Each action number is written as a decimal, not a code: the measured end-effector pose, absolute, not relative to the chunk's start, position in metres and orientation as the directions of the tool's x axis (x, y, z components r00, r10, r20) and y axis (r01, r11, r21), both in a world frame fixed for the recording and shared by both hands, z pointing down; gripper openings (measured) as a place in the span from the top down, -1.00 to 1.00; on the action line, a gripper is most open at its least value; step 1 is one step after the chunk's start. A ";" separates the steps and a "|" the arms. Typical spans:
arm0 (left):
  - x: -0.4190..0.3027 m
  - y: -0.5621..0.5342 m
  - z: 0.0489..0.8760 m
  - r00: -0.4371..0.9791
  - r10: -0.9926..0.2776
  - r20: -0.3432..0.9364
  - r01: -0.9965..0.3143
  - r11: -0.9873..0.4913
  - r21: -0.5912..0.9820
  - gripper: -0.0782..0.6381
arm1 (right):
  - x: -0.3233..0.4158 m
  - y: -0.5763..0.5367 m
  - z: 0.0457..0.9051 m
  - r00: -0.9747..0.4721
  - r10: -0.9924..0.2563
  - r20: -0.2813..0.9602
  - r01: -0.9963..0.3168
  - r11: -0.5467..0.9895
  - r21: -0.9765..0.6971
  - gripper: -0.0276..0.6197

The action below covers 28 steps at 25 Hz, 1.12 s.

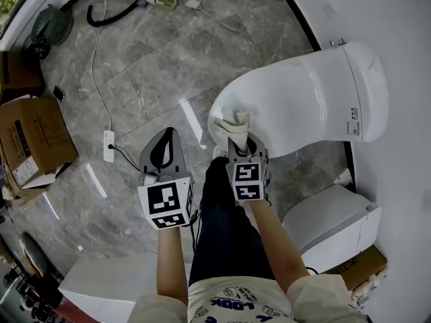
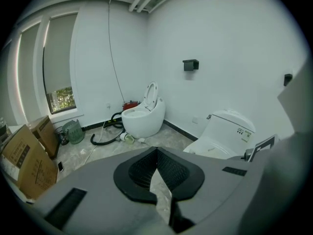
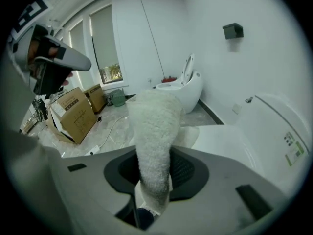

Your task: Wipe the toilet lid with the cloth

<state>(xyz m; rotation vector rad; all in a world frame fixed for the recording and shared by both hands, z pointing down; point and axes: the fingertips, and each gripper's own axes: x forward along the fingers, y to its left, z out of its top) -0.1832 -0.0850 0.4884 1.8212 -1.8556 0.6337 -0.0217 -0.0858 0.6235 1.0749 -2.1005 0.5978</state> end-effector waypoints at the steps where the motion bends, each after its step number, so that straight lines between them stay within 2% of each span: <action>1: -0.183 -0.087 0.478 -0.018 -0.797 0.604 -1.000 0.017 -0.007 0.77 | -0.022 -0.091 0.606 -0.424 -0.533 0.732 -0.832 0.549 -0.082 0.58; 14: -0.175 -0.087 0.299 -0.051 -0.911 0.408 -0.998 0.036 -0.044 0.77 | 0.007 -0.134 0.347 -0.461 -0.769 0.443 -0.860 0.511 -0.007 0.58; 21: -0.157 -0.060 0.203 -0.073 -0.955 0.287 -0.997 0.061 -0.051 0.77 | 0.041 -0.120 0.231 -0.457 -0.840 0.294 -0.875 0.484 0.024 0.58; 28: -0.148 -0.028 0.130 -0.101 -0.977 0.189 -0.994 0.092 -0.059 0.77 | 0.070 -0.096 0.150 -0.452 -0.872 0.189 -0.883 0.468 0.045 0.58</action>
